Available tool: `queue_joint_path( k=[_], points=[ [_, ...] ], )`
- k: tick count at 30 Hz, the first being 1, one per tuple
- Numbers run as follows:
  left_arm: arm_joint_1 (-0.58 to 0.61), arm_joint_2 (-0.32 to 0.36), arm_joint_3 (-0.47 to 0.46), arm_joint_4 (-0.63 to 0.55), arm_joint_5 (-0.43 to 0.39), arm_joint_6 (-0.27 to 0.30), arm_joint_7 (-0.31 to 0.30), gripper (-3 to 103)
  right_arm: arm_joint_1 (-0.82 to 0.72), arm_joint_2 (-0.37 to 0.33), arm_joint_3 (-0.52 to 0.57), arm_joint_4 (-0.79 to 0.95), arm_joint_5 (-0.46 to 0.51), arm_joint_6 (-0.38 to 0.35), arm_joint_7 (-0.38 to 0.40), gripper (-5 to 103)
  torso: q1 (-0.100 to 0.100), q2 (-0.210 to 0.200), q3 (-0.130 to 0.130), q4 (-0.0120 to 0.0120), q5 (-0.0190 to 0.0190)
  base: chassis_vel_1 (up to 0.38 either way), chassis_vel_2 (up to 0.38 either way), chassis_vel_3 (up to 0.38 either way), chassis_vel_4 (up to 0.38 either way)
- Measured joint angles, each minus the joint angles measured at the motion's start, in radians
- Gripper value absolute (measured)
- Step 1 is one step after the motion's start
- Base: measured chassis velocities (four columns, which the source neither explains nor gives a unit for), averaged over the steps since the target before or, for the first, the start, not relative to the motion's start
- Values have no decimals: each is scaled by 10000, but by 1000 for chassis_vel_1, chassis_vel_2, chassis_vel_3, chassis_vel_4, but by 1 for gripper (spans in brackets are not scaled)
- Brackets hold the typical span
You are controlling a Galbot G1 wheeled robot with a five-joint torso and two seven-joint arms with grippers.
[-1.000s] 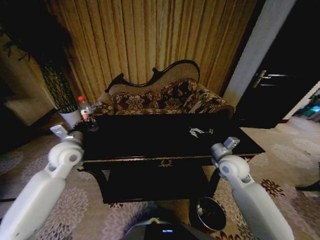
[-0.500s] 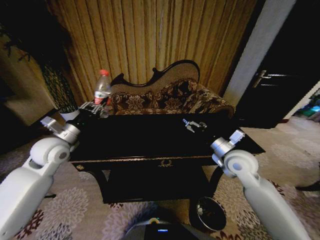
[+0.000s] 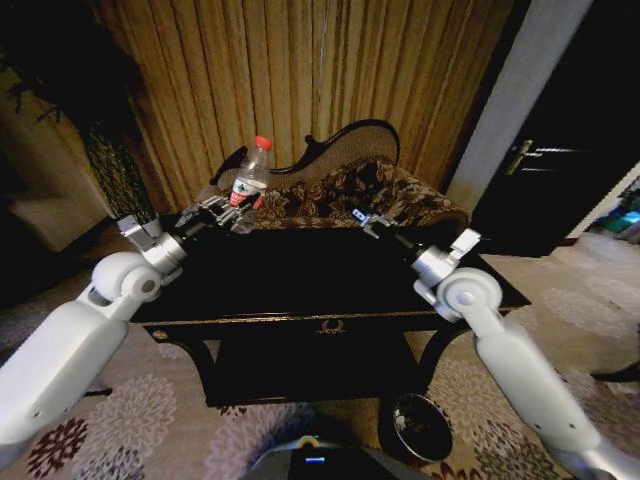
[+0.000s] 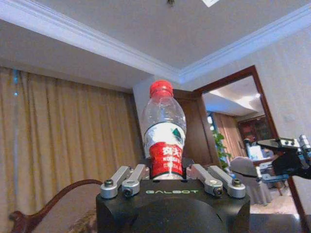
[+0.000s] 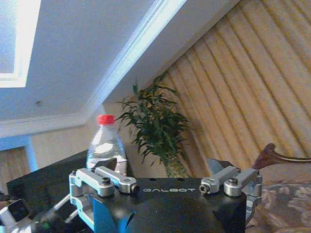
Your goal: Move to the front of the table and place the trash on the table into the trash bin.
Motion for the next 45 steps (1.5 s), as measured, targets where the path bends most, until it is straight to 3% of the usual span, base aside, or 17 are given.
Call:
queue_joint_path(
  k=[11, 18, 45],
  points=[
    [-1217, -604, 1443, 660, 193, -143, 120, 28, 1768, 385, -1341, -1233, -240, 57, -360, 100, 0, 0, 1, 0, -2, 0, 0, 0, 0],
    [-1272, -752, 1841, 914, 269, -217, 205, 28, 2647, 681, -1719, -1837, -322, 65, -400, 100, 0, 0, 0, 3, -1, 0, 0, 0, 0],
    [-2284, -1144, 3081, 1257, 275, -3, 198, 28, 2702, 669, -1926, -1554, -1144, 54, -458, 100, 0, 1, -1, 0, 0, 0, 0, 0, 0]
  ],
)
